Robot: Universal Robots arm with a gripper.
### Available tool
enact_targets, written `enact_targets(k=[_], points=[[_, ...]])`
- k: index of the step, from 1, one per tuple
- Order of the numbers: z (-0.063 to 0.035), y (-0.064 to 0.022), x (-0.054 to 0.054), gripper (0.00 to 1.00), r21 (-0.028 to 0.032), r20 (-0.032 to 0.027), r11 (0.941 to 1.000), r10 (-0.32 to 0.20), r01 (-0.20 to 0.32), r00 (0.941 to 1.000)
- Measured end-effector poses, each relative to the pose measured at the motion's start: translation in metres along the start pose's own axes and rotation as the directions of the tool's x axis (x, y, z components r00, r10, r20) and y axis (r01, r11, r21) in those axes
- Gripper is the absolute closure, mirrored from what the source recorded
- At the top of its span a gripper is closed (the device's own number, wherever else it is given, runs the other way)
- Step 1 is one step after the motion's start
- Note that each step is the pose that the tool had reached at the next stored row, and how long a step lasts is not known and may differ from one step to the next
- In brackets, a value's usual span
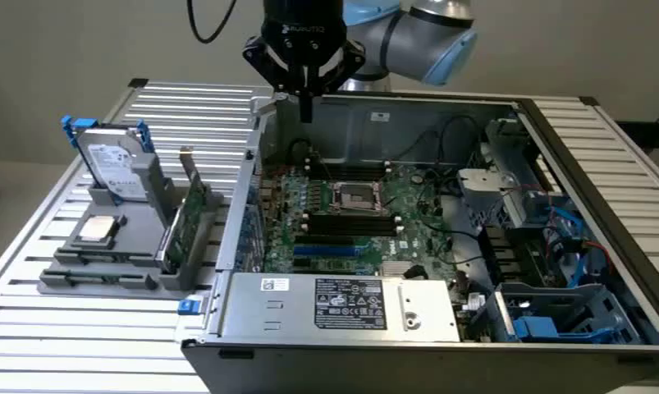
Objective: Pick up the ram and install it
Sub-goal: 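Reach for the ram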
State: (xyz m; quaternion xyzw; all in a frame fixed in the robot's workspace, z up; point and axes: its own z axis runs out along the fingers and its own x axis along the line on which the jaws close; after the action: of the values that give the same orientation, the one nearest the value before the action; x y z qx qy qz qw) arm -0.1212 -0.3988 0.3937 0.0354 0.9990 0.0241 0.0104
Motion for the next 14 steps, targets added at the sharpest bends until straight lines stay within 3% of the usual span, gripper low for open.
enact_targets(k=[11, 14], points=[[-0.0003, 0.0, 0.001, 0.89, 0.0003, -0.0002, 1.0, 0.0, 0.0, 1.0], [-0.0004, -0.0008, 0.011, 0.89, 0.0003, -0.0031, 1.0, 0.0, 0.0, 1.0]])
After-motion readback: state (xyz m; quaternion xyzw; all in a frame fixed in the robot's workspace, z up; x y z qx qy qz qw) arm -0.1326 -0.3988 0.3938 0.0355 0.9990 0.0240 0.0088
